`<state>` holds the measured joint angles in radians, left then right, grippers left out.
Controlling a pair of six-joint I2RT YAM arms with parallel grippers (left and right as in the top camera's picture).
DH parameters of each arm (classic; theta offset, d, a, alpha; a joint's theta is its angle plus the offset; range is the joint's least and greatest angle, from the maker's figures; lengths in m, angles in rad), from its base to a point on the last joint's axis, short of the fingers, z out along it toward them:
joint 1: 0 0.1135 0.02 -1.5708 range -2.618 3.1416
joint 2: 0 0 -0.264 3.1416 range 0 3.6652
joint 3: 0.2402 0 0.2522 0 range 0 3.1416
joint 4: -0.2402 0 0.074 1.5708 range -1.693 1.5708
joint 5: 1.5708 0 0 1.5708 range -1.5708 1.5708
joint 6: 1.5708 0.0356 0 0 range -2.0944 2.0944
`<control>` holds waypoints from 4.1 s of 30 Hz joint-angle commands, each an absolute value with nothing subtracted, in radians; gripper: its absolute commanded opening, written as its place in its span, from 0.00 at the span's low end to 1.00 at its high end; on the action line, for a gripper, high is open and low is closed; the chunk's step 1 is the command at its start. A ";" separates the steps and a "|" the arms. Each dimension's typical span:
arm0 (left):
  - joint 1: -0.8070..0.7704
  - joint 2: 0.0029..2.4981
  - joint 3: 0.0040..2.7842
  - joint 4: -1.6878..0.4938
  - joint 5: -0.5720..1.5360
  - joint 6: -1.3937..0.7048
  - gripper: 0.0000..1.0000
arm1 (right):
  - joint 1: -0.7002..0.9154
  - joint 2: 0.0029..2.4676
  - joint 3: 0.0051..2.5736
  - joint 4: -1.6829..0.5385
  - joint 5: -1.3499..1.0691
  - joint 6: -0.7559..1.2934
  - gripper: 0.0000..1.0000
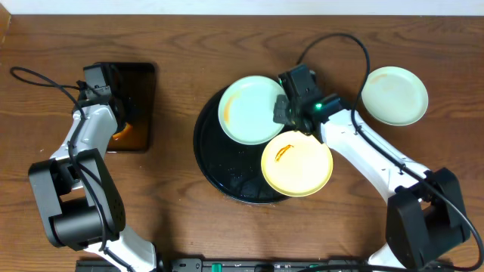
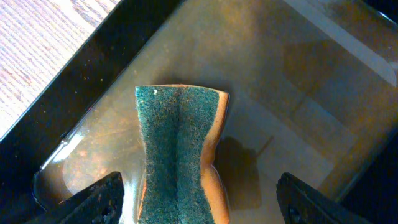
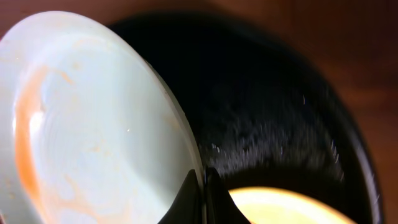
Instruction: Clean dirty plates on tray and stack at the side
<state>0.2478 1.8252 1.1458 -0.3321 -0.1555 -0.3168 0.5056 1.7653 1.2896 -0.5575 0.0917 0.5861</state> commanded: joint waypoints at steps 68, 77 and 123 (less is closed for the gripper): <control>0.251 1.823 1.150 -0.331 -0.157 -0.318 0.80 | -0.329 1.723 1.332 -0.584 -0.299 0.363 0.01; 0.251 1.824 1.150 -0.331 -0.157 -0.318 0.80 | -0.512 1.724 1.153 -0.398 -0.276 0.452 0.01; 0.251 1.823 1.150 -0.331 -0.157 -0.318 0.80 | 0.249 1.497 0.949 -1.024 -0.233 0.700 0.53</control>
<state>0.2478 1.8252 1.1458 -0.3321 -0.1558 -0.3168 0.2066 1.5066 0.9722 -1.0267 -0.2607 0.6300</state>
